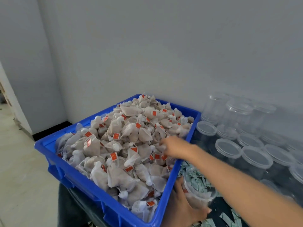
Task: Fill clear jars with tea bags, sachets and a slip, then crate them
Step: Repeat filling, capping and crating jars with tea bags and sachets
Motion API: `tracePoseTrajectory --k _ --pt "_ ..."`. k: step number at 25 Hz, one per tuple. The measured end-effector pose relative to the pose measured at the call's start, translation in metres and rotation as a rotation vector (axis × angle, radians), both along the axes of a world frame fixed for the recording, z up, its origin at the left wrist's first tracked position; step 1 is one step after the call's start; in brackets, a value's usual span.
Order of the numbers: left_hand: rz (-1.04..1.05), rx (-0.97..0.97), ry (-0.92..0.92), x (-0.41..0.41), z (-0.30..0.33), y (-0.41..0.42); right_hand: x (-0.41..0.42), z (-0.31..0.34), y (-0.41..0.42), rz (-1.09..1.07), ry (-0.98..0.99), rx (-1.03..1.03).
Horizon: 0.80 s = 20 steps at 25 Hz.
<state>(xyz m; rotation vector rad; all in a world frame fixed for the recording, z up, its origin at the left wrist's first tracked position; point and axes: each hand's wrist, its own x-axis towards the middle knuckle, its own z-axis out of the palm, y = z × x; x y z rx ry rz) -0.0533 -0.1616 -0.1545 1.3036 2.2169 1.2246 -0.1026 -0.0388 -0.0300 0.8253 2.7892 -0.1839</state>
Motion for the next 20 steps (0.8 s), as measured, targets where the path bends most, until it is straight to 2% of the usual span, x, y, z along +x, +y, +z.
tracePoseTrajectory --k 2,3,6,9,11,13,15,17,18,20 --pt "0.037 -0.021 0.068 -0.005 0.001 0.007 -0.018 -0.013 -0.005 0.007 -0.145 0.107" --pt "0.039 -0.049 0.096 -0.006 0.001 0.009 -0.021 -0.013 -0.006 0.006 -0.121 0.142" --pt "-0.003 -0.062 0.068 0.001 0.001 0.001 -0.004 0.009 -0.002 -0.032 0.150 0.081" --pt "-0.052 -0.016 0.030 0.001 -0.004 -0.006 0.046 0.055 -0.006 -0.011 0.417 0.052" --pt "-0.050 0.014 0.024 0.001 0.000 -0.009 0.087 0.077 -0.017 0.049 0.516 0.057" --pt "-0.021 0.066 0.085 0.003 -0.006 0.000 0.119 0.080 -0.030 0.055 0.438 0.024" --pt "0.001 0.027 0.095 0.004 -0.008 0.000 0.135 0.065 -0.041 0.052 0.257 0.009" --pt "-0.032 -0.027 -0.007 0.007 -0.018 -0.005 0.131 0.047 -0.045 0.076 0.139 0.018" --pt "-0.072 -0.036 -0.095 0.005 -0.015 -0.004 0.122 0.043 -0.044 0.079 0.143 0.033" --pt "0.037 -0.104 0.182 -0.036 -0.013 0.004 0.093 0.041 -0.037 0.072 0.225 0.058"
